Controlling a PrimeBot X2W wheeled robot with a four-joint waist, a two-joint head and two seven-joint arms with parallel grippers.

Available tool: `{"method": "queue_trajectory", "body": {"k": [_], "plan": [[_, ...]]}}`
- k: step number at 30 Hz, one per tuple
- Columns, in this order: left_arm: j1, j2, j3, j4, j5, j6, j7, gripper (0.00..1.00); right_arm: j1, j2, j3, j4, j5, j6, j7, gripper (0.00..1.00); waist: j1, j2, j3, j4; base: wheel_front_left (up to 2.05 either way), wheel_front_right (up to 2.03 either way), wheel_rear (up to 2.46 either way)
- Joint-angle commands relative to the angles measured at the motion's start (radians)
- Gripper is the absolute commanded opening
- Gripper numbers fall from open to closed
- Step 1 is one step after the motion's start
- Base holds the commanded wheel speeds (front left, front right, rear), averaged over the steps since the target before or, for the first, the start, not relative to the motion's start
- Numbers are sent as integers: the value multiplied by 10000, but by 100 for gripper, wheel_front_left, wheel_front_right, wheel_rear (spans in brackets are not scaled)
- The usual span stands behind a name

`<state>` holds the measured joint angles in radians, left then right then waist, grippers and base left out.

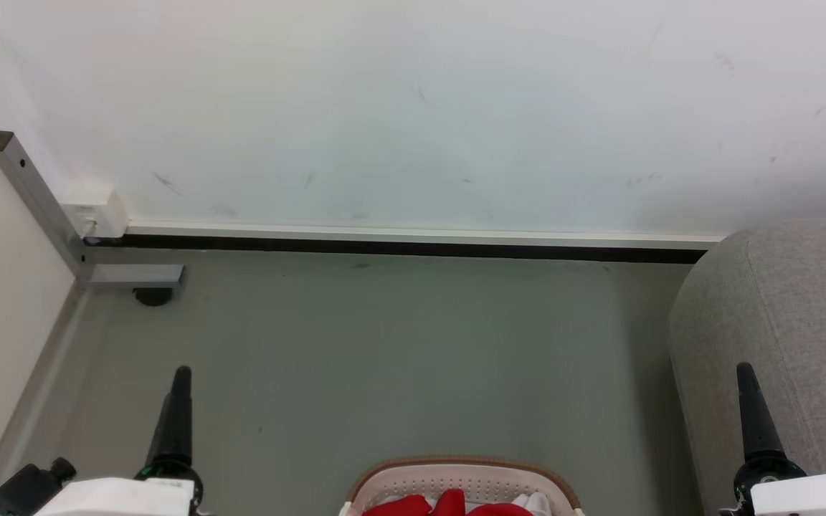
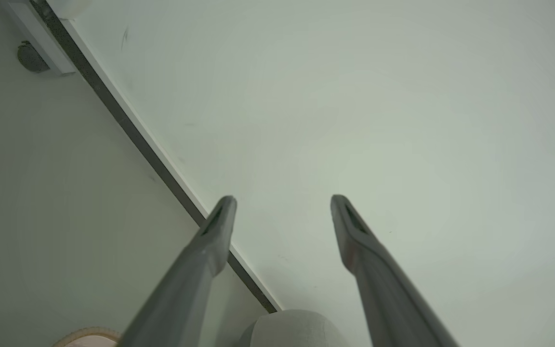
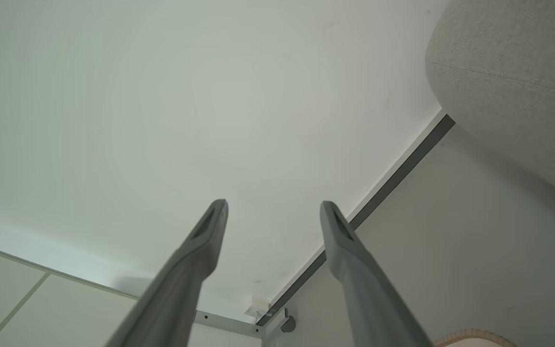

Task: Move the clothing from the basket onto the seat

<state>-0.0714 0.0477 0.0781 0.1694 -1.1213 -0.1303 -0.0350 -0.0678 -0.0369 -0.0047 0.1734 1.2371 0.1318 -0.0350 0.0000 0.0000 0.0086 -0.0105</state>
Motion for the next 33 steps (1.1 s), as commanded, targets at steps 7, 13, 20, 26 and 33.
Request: {"method": "queue_trajectory", "body": {"k": [7,13,20,26,33], "plan": [[-23,70,-146,-439,1876,-8,-318,100,-168,-114,70,-273,-1662,-7,-316,100,0,0,-3,-22,0,0,0],[19,93,-147,-614,3154,-8,-509,100,-114,-121,175,-359,-2642,-8,-508,100,0,0,11,-52,0,0,0],[89,151,-167,-751,4384,-8,-737,100,-98,-127,311,-411,-4123,-9,-732,100,0,0,37,-84,0,0,0],[155,232,-316,-792,5294,11,-908,100,-61,-133,359,-217,-5114,-10,-913,100,0,0,54,-99,0,0,0],[156,299,-423,-775,6049,58,-1074,100,-110,-139,377,-9,-6144,-11,-1077,100,0,0,78,-120,0,0,0]]}}
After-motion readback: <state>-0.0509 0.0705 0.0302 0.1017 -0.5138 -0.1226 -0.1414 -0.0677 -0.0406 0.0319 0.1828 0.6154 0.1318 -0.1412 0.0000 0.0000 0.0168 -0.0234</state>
